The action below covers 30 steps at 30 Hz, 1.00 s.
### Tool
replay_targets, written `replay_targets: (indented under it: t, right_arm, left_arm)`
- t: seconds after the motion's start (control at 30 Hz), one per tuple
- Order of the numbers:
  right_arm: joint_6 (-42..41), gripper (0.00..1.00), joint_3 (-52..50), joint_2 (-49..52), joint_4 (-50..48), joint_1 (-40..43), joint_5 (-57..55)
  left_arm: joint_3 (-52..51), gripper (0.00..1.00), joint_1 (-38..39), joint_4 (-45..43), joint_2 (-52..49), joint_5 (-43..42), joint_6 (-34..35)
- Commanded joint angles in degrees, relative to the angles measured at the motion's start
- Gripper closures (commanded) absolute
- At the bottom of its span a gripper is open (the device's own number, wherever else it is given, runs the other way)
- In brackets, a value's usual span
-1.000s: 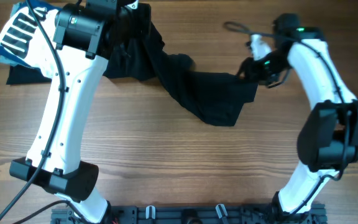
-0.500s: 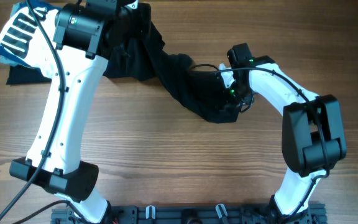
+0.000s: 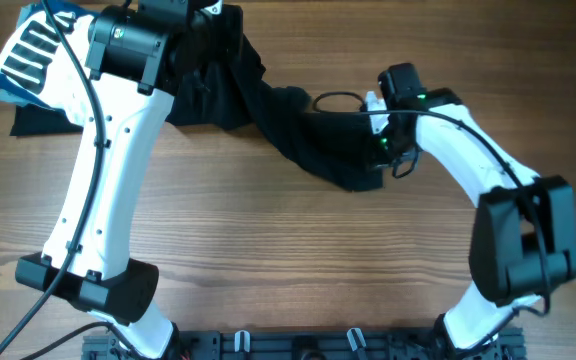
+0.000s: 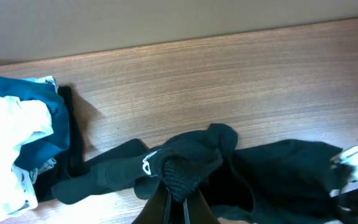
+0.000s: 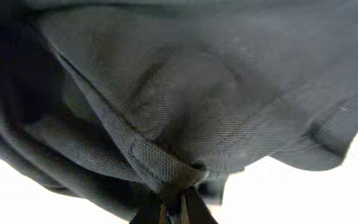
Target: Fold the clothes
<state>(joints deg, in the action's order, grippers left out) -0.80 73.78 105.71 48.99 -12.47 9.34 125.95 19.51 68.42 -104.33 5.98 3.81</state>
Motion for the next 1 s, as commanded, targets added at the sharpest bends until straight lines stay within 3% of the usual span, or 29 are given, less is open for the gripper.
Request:
replay_targets:
  t: [0.0,0.23,0.33,0.4,0.47,0.6,0.77,0.97]
  right_arm:
    - [-2.1,0.96,1.6,-5.7,0.3,2.5,-0.4]
    - [-2.2,0.95,1.6,-8.7,0.6,7.0,-0.4]
    - [-3.4,0.94,1.6,-8.7,-7.9,9.3,-0.3]
    - [-4.5,0.96,2.0,-8.7,-19.9,11.2,-0.4]
    - [-6.4,0.96,4.3,-8.7,-23.5,12.6,-0.4]
    - [-4.4,0.96,15.4,-9.2,-18.0,14.4,-1.1]
    - [-2.3,0.96,32.9,-10.6,-2.5,18.2,-1.9]
    - [-2.3,0.96,35.0,-11.4,4.4,20.4,-1.9]
  left_arm:
    - [0.8,0.96,0.1,-0.4,0.1,-0.1,1.0]
    - [0.8,0.96,0.1,-0.4,0.1,-0.1,1.0]
    - [0.8,0.96,0.1,-0.7,0.1,-0.1,1.0]
    - [0.8,0.96,0.1,-0.8,0.1,-0.1,1.0]
    - [0.8,0.96,0.1,-0.8,0.1,-0.1,1.0]
    - [0.8,0.96,0.1,-0.9,0.1,1.2,1.0]
    - [0.8,0.96,0.1,-0.9,0.9,7.2,0.9]
    - [0.8,0.96,1.7,-6.0,10.0,9.0,-6.2]
